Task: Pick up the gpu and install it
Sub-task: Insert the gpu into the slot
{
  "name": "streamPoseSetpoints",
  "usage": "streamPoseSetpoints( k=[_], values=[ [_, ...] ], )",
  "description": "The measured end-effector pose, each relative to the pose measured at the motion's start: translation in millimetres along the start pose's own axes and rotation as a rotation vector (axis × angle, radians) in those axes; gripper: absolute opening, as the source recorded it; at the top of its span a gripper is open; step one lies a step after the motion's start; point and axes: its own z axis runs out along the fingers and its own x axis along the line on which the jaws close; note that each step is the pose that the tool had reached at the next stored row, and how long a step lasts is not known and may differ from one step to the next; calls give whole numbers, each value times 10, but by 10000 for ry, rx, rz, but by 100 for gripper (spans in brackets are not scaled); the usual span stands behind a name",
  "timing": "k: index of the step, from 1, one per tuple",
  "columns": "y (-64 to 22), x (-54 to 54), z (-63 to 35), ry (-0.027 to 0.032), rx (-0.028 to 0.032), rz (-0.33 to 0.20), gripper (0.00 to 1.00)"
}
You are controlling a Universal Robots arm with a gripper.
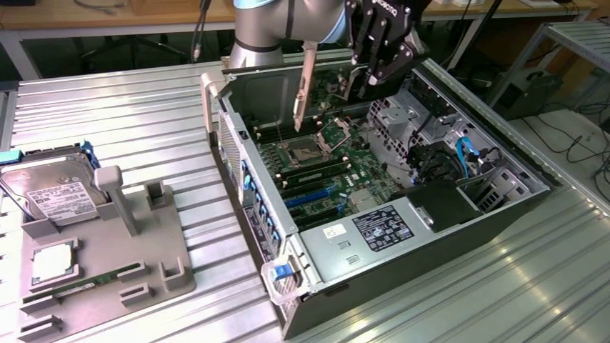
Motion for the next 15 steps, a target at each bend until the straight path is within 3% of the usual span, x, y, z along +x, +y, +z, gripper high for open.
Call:
streamPoseSetpoints(
  k=[15],
  values=[
    [-1, 1, 106, 1, 9, -1, 28]
  ],
)
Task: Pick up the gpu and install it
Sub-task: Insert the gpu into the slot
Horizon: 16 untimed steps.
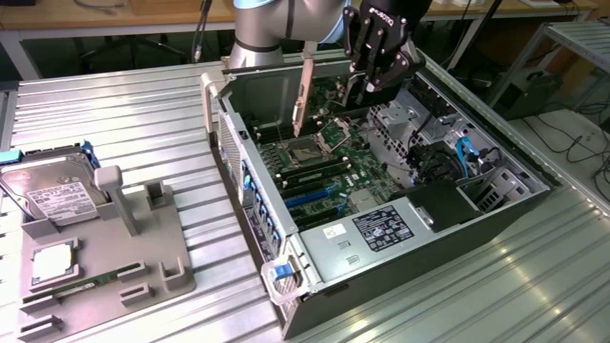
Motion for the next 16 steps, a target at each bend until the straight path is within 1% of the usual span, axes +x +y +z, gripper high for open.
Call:
streamPoseSetpoints(
  k=[2, 16],
  values=[
    [0, 0, 30, 0, 0, 0, 28],
    [-1, 1, 92, 0, 0, 0, 28]
  ],
)
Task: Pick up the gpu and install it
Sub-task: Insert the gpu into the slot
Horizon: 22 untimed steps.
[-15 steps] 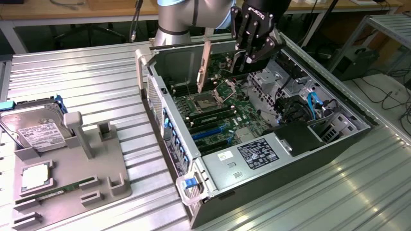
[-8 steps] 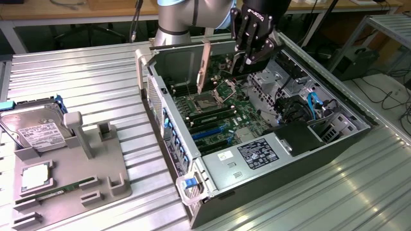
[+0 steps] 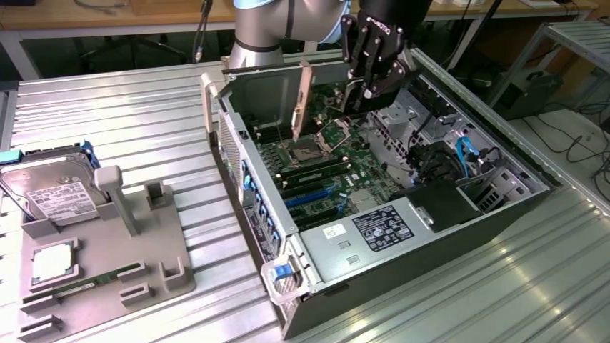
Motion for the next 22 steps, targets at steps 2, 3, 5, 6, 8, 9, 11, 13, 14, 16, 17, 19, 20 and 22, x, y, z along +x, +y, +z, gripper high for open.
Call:
streamPoseSetpoints(
  k=[2, 3, 5, 6, 8, 9, 11, 13, 14, 16, 17, 19, 20, 22],
  values=[
    [0, 0, 9, 0, 0, 0, 28],
    [0, 0, 15, 0, 0, 0, 28],
    [0, 0, 24, 1, 0, 0, 28],
    [0, 0, 29, 0, 0, 0, 28],
    [0, 1, 43, 0, 0, 0, 28],
    [0, 1, 49, -1, 0, 0, 28],
    [-1, 1, 69, -1, 0, 0, 28],
    [-1, 2, 101, -1, 0, 0, 28],
    [-1, 2, 115, -1, 0, 0, 28],
    [-1, 2, 139, 0, 0, 0, 28],
    [-2, 2, 150, 1, -1, 0, 28],
    [-2, 2, 167, 0, 0, 0, 28],
    [-2, 3, 175, 0, 0, 0, 28],
    [-2, 3, 190, 0, 0, 0, 28]
  ],
)
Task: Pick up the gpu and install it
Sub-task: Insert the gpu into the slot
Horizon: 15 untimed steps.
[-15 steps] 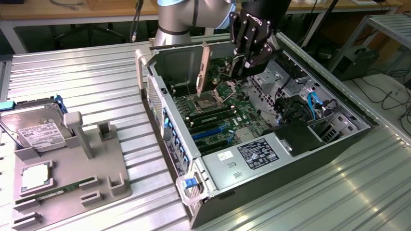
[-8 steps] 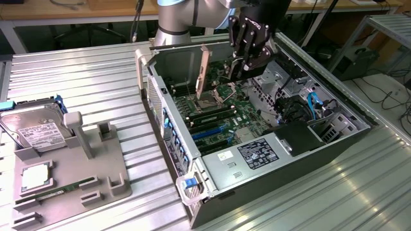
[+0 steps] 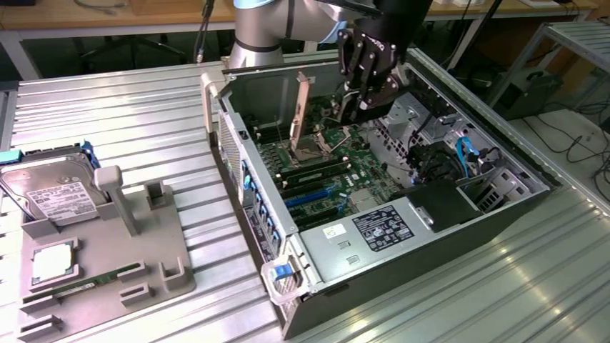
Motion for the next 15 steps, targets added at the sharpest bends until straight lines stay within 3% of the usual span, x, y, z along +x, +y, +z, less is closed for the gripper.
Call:
streamPoseSetpoints(
  k=[15],
  values=[
    [-1, 2, 107, 0, 0, 0, 28]
  ],
)
